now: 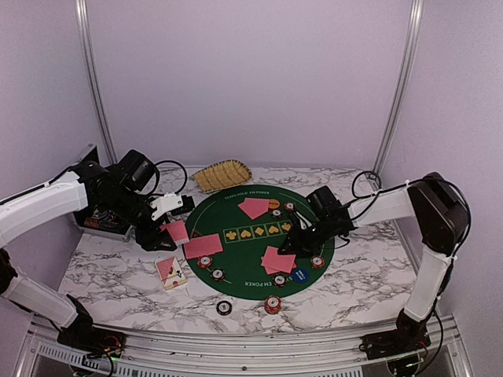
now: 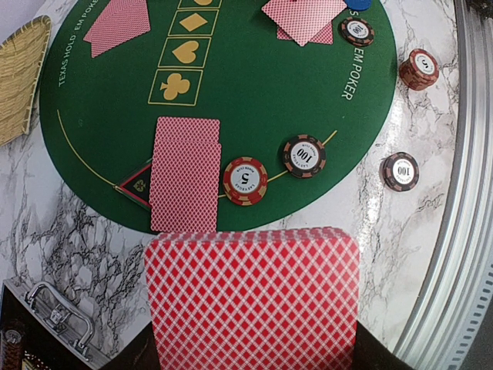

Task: Distribute texas hold em gaming equipment

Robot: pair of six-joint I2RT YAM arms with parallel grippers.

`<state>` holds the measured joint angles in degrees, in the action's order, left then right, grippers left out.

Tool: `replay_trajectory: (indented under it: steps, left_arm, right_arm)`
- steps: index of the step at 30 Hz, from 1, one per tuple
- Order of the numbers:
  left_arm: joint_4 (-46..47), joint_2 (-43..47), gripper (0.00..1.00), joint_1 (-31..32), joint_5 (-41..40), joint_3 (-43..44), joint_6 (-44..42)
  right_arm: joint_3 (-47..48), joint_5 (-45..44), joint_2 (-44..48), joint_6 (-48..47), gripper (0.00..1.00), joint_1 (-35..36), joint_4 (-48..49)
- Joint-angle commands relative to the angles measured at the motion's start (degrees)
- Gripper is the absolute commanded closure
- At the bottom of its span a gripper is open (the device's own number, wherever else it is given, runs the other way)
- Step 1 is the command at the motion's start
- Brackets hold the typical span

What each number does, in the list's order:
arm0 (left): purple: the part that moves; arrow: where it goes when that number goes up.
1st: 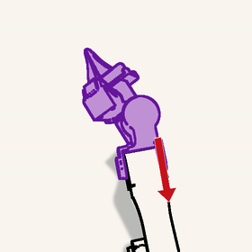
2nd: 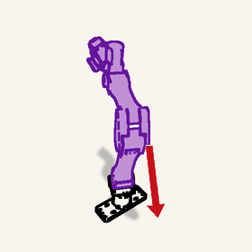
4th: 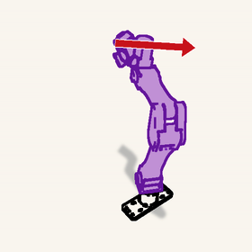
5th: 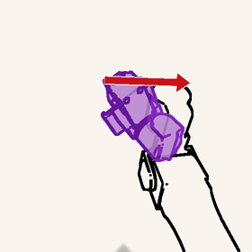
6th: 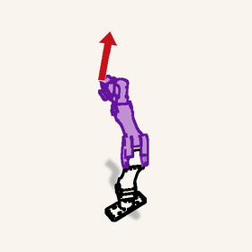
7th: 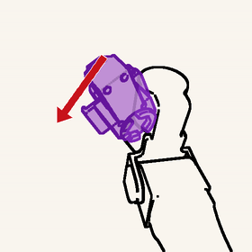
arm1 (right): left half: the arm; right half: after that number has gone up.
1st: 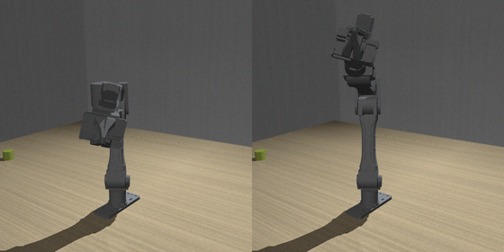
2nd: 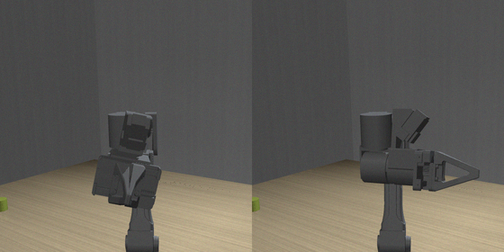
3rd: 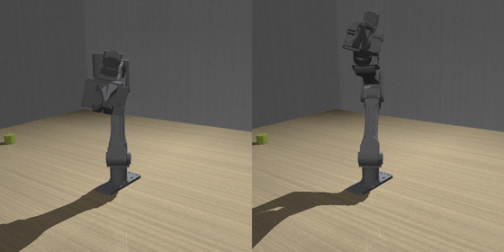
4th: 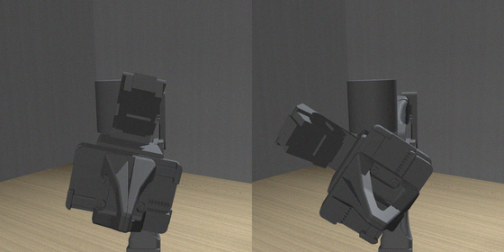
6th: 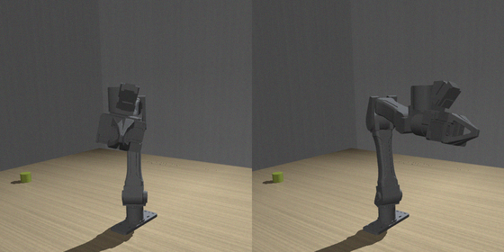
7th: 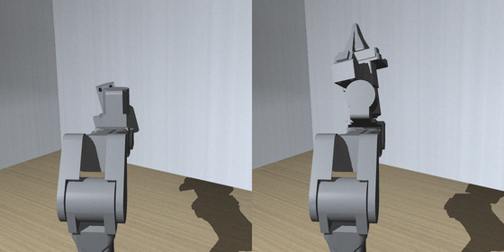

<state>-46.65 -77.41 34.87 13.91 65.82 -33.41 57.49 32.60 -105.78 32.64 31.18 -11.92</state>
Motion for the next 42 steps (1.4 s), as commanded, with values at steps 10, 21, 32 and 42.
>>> replay_trajectory:
  steps: [10,21,32,42]
  left_arm:
    - [-0.34,1.84,1.0,-0.22,0.81,-0.17,-0.14]
    - [-0.46,1.64,1.0,-0.23,0.89,0.01,0.05]
    - [-0.5,2.12,1.0,-0.24,0.6,-0.52,-0.06]
    - [-0.54,1.72,1.0,-0.24,1.04,-0.02,0.18]
  right_arm:
    - [12.75,-14.27,2.31,-6.79,0.59,0.05,-15.19]
    - [21.4,-10.17,-8.39,-5.01,0.58,6.37,-10.66]
    - [19.32,-10.1,-10.81,-4.19,0.61,7.84,-8.64]
    - [10.44,-10.26,-4.01,-2.73,0.64,7.92,-7.18]
